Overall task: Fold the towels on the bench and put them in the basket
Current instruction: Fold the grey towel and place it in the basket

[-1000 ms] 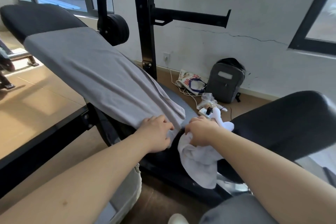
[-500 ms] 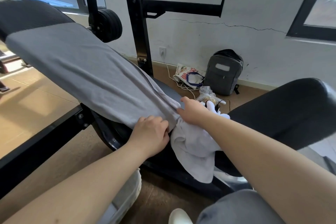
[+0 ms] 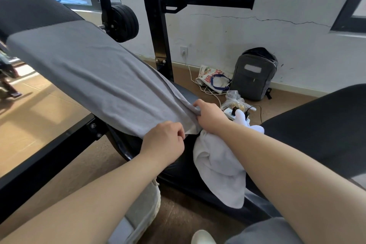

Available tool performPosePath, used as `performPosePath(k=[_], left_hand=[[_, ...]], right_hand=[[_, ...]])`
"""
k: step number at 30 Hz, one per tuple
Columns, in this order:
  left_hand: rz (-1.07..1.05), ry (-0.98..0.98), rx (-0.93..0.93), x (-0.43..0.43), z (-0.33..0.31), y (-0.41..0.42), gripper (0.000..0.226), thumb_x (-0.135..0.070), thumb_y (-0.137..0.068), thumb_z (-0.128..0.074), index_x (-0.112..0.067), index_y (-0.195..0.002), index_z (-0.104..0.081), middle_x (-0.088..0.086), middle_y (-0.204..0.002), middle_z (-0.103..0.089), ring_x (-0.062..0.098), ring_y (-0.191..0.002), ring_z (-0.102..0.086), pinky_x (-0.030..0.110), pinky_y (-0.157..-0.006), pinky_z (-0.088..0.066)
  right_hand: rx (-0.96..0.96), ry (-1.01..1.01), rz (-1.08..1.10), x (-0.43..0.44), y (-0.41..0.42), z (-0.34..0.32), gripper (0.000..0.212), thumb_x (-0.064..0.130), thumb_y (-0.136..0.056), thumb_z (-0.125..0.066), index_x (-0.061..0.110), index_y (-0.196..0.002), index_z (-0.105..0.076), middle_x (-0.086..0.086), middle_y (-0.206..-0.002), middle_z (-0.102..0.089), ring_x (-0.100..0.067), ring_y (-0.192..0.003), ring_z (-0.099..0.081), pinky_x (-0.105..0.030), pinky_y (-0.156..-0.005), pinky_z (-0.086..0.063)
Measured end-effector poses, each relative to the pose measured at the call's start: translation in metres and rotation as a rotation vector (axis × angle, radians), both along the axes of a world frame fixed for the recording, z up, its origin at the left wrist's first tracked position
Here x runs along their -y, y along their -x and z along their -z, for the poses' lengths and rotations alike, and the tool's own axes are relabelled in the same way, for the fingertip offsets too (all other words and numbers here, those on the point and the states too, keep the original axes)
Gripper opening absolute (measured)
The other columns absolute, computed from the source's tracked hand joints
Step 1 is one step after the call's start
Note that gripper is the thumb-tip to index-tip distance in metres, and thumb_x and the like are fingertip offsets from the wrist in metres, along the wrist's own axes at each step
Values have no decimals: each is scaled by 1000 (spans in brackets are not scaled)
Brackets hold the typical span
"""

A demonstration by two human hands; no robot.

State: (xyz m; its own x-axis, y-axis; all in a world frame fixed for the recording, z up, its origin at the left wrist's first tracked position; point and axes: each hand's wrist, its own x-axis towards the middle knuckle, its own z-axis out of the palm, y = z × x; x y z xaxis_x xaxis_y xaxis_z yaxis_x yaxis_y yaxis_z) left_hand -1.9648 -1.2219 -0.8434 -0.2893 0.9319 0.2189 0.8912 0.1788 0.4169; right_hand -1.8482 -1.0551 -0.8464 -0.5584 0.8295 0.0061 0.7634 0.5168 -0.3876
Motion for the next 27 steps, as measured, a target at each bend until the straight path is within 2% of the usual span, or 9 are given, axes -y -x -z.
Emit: performPosePath(k=[3, 5, 9, 14, 18, 20, 22, 25, 27], left_hand=[[2, -25, 7, 1, 1, -2, 16, -25, -87, -50, -29, -81, -65, -10, -89, -61, 16, -86, -55, 31, -70, -46], [-9, -49, 15, 2, 0, -4, 11, -31, -86, -55, -29, -84, -66, -10, -89, -61, 16, -85, -57, 32, -72, -51], [-20, -61, 71, 4, -5, -5, 8, -22, -80, -60, -28, -85, -60, -8, -90, -58, 18, -85, -55, 32, -75, -49], [78, -33, 41, 17, -17, 2, 25, -3, -76, -56, -25, -86, -48, -5, -92, -50, 20, -85, -50, 30, -73, -41], [76, -5, -35, 29, -25, 15, 32, -2, -78, -61, -28, -72, -45, -7, -84, -45, 21, -81, -50, 29, -70, -38], [30, 29, -48, 34, -31, 22, 37, -10, -79, -68, -34, -63, -45, -10, -83, -50, 19, -85, -55, 27, -71, -39], [-24, 59, -54, 40, -40, 26, 34, -14, -79, -68, -37, -60, -51, -12, -84, -57, 17, -90, -60, 29, -77, -46], [-55, 39, -55, 50, -53, 28, 27, -13, -83, -57, -37, -73, -66, -12, -95, -65, 16, -95, -63, 34, -85, -53], [-61, -35, -40, 54, -59, 29, 29, -14, -85, -52, -34, -86, -74, -10, -102, -68, 17, -97, -63, 35, -85, -54]], right_hand=[[-111, 39, 47, 0, -4, -4, 36, 0, -88, -49, 19, -119, -50, -9, -106, -59, -28, -93, -56, -34, -64, -39], [-248, 88, 142, -2, -11, -8, 28, 1, -89, -49, 19, -111, -47, -7, -100, -58, -23, -81, -54, -32, -57, -37], [-425, 98, 259, -2, -24, -16, 26, -1, -85, -46, 21, -99, -42, -3, -88, -53, -23, -75, -48, -33, -57, -36], [-505, 43, 275, 6, -31, -28, 26, -1, -93, -41, 21, -107, -42, 1, -86, -51, -20, -73, -48, -30, -54, -33], [-492, 34, 318, 9, -36, -35, 22, 4, -100, -41, 21, -112, -42, -1, -84, -52, -13, -68, -48, -27, -50, -30], [-491, 39, 319, 9, -38, -35, 22, 7, -103, -44, 25, -114, -41, 0, -85, -52, -10, -68, -53, -23, -46, -33], [-487, 60, 315, 9, -40, -34, 21, 10, -105, -45, 27, -116, -43, 2, -88, -52, -8, -65, -62, -17, -40, -37], [-529, 111, 337, 8, -39, -35, 19, 8, -104, -45, 22, -109, -57, -1, -99, -57, -16, -68, -72, -24, -48, -54], [-561, 155, 357, 7, -39, -37, 28, 1, -101, -44, 19, -97, -65, -8, -106, -63, -23, -70, -74, -24, -48, -56]])
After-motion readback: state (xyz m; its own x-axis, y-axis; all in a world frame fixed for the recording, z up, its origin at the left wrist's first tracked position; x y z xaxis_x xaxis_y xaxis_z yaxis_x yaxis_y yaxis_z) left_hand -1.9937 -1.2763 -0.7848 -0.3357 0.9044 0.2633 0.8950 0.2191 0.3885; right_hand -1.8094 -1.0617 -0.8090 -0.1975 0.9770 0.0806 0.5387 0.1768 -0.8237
